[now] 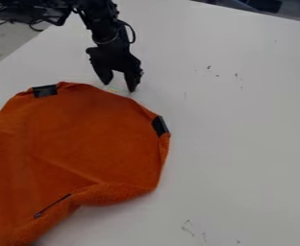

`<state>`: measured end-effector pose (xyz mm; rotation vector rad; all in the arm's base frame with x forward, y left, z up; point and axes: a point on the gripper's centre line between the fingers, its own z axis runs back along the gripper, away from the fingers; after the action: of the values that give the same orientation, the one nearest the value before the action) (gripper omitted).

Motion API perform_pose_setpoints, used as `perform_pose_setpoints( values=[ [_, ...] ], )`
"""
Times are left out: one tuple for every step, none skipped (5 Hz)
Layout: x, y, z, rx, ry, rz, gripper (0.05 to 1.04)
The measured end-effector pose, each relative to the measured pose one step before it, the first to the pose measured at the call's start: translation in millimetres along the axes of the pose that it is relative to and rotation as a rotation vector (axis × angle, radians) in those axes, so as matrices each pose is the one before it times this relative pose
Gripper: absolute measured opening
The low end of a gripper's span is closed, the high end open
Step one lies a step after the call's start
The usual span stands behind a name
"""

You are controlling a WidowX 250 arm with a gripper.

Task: Unfold the cloth from the left to the right

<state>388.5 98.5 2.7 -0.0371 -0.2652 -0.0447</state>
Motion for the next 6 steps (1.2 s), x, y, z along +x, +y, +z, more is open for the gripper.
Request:
perform_pose_setpoints(
  values=[
    [-12.42, -5.73, 9.05, 0.0672, 0.0564, -0.0708, 0.997],
    [3.59, -1.0, 40.88, 0.115, -0.0291, -0.0144, 0.999],
    [-10.16, -3.39, 41.7, 0.0587, -0.0067, 0.0427, 0.999],
    [-33.41, -8.55, -6.31, -0.0495, 0.0368, 0.0965, 0.999],
    [-28.19, 10.61, -19.02, -0.0542, 0.0309, 0.087, 0.999],
    [-8.08, -0.01, -27.14, -0.0282, 0.055, -0.0033, 0.999]
  ],
)
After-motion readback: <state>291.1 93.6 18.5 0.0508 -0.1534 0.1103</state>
